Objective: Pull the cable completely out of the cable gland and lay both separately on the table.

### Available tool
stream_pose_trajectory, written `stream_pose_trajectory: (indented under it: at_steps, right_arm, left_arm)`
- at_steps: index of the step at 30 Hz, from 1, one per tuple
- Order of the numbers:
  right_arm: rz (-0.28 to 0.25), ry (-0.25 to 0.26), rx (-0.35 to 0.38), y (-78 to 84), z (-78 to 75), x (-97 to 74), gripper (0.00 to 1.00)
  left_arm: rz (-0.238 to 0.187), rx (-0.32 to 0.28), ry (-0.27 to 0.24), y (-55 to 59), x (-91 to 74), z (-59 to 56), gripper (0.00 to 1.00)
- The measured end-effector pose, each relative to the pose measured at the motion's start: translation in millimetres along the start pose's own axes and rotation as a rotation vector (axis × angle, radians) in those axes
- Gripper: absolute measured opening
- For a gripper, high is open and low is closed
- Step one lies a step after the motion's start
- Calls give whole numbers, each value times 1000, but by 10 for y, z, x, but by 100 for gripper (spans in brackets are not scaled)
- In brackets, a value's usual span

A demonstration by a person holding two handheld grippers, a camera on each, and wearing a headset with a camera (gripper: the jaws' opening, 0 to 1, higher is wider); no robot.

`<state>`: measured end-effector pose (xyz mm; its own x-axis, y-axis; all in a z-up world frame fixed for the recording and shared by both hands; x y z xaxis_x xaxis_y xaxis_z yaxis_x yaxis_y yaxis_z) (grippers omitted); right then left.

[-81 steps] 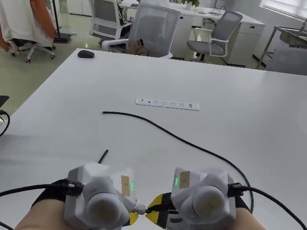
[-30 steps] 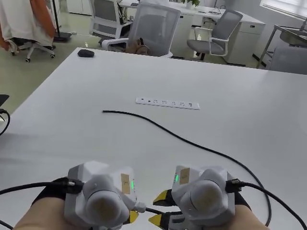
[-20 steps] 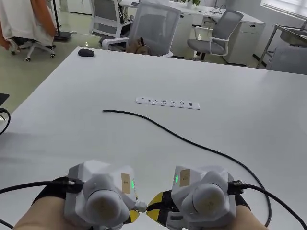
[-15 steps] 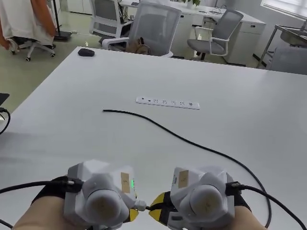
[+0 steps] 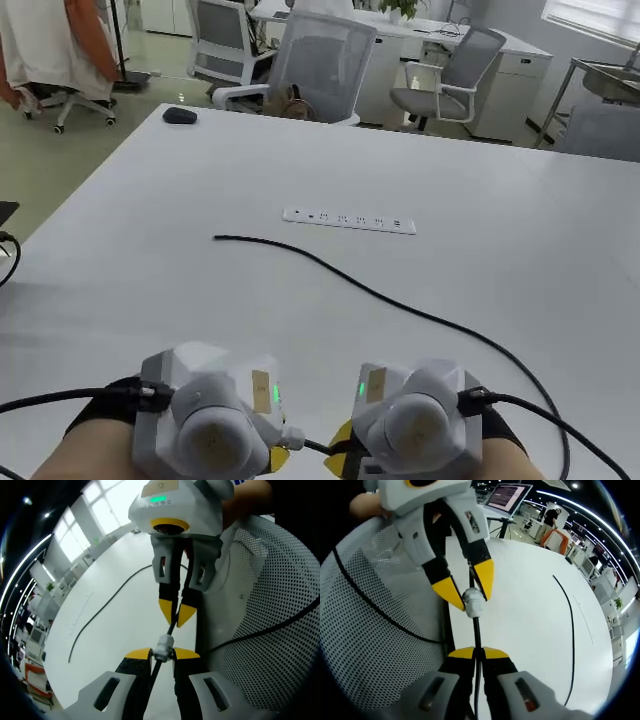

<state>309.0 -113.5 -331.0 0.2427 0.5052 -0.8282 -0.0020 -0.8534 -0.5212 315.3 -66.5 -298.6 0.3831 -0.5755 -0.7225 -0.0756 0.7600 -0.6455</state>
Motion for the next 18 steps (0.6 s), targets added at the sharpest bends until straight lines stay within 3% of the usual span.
stream_pose_trajectory:
  at_steps: [3, 10, 18]
  right_arm:
    - [66, 11, 4, 136, -29, 8, 3]
    - [119, 33, 80, 294, -87, -10, 4]
    - [201, 36, 108, 477, -87, -24, 7]
  left_arm:
    - [-3, -12, 0, 16, 14, 24, 18]
    - [-8, -12, -2, -1, 8, 16, 18]
    - [-8, -15, -8, -1, -5, 21, 18]
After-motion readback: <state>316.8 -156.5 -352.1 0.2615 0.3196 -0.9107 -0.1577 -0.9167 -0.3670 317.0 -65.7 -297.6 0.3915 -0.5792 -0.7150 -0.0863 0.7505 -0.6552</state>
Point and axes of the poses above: the centre of the closed fingertips' face, and the gripper's own axes: x roughly forward along the fingers, z roughly to its left, y roughly out of its underside, the point moved 1 cm from there along -x, roughly backward along the fingers, and after that the axes turned 6 degrees about -x, right-handed, at the moved point
